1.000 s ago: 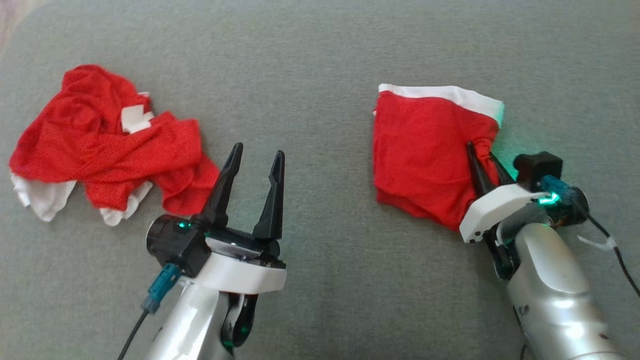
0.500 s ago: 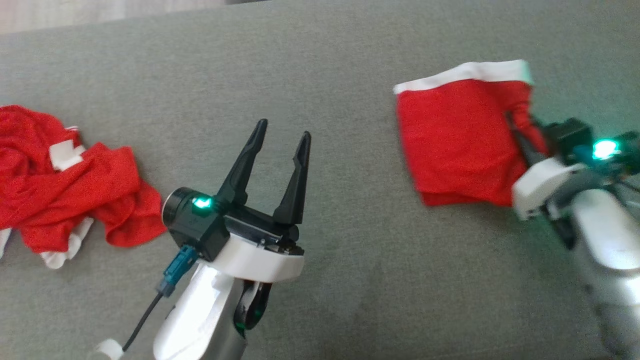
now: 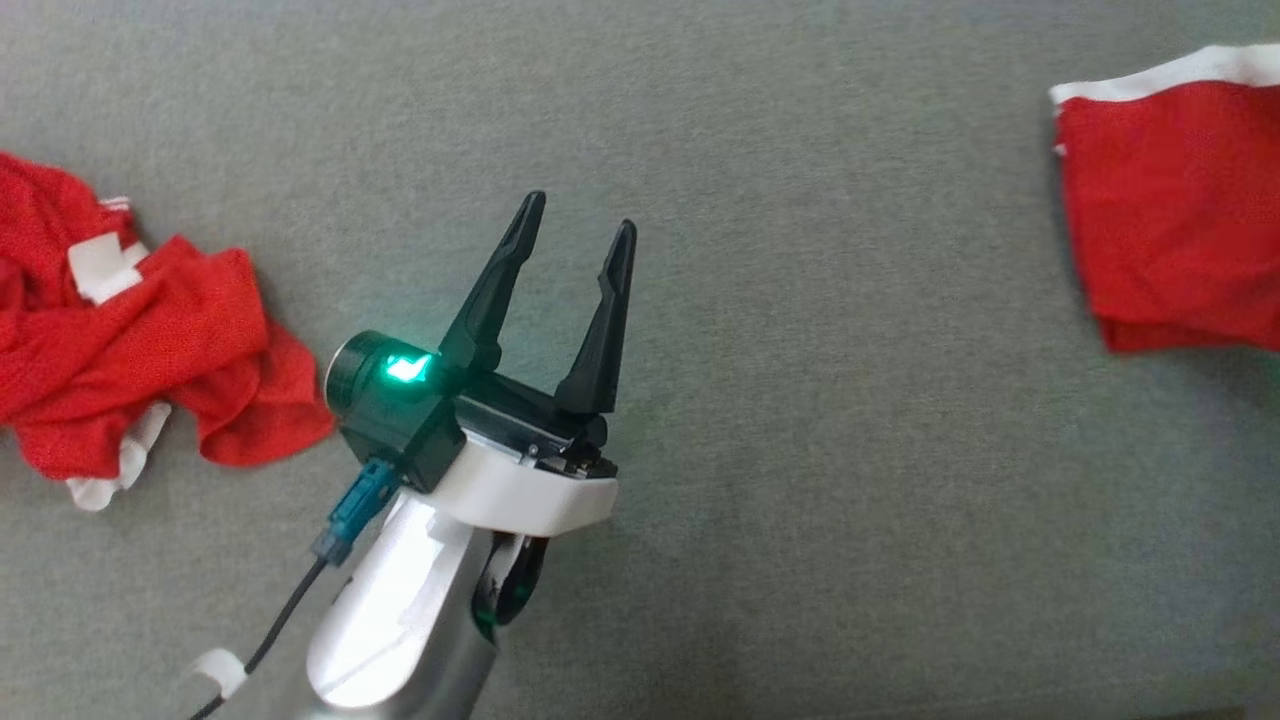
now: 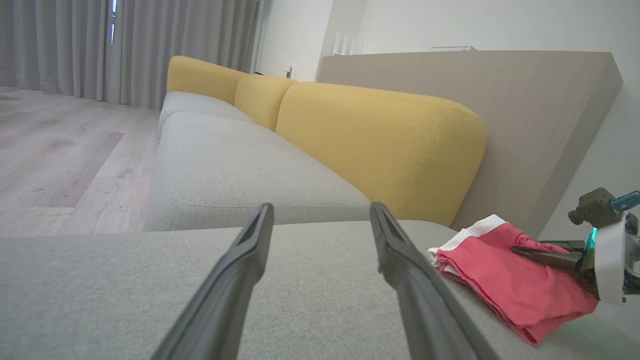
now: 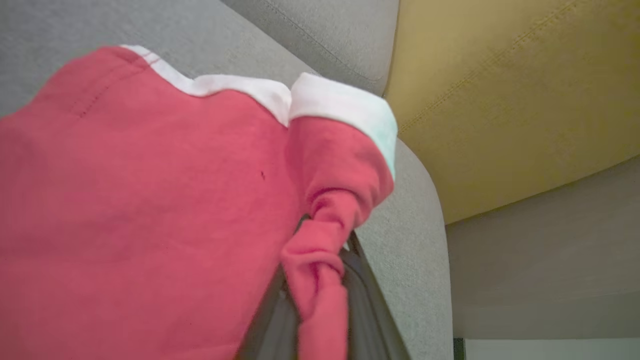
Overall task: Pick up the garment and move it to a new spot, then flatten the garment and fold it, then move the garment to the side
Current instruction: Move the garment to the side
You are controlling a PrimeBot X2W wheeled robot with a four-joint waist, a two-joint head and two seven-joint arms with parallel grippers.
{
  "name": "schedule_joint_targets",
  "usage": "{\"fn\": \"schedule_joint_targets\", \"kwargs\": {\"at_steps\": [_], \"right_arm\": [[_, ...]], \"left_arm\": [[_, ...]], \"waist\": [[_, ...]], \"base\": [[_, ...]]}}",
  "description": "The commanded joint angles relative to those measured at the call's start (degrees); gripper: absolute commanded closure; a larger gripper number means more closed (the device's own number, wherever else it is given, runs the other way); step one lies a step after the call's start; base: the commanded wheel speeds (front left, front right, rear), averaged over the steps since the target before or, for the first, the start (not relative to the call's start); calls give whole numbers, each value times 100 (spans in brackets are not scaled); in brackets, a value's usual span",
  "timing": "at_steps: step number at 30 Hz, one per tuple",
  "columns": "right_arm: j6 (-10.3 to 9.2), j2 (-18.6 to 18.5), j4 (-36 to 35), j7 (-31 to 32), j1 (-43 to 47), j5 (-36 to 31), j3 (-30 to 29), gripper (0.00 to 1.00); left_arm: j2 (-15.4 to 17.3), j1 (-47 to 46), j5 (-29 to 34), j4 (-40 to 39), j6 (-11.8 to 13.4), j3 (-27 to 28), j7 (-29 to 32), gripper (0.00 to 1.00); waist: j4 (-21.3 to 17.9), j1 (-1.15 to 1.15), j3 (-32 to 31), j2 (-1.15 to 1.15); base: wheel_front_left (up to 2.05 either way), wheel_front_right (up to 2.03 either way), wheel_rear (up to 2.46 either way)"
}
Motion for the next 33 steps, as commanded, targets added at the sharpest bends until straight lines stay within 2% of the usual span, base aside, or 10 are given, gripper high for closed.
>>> {"fn": "schedule_joint_targets", "kwargs": {"at_steps": [1,9,15,16,17,24,29,33], "right_arm": [[11,-271,-42,-15,-54,47,44,100],[11,-518,386,5,-254,-145,-185,100],[11,-443,612,-84,-356,-349,-511,100],[11,-412,631,-106,-366,-405,-558,9],[11,-377,655,-115,-374,-459,-613,0],[11,-49,570,-239,-415,-1046,-1185,0],[11,457,207,-352,-327,-1230,-1632,0],[11,981,-313,-403,-202,-1086,-1912,0]], "left_arm": [[14,-160,33,-193,-38,202,-28,0],[14,-134,74,-206,-65,275,-28,0],[14,-116,85,-202,-76,323,-28,0],[14,-112,86,-196,-76,332,-28,0],[14,-104,85,-191,-75,341,-28,0],[14,52,76,-186,-58,519,-28,0],[14,236,84,-223,-48,746,-28,0],[14,409,119,-270,-51,961,-28,0]], "waist": [[93,-1,84,0],[236,-1,195,0],[248,-1,189,0],[243,-1,172,0],[235,-1,151,0],[152,-1,-159,0],[95,-1,-536,0],[56,-1,-837,0]], "base": [[0,0,0],[0,0,0],[0,0,0],[0,0,0],[0,0,0],[0,0,0],[0,0,0],[0,0,0]]}}
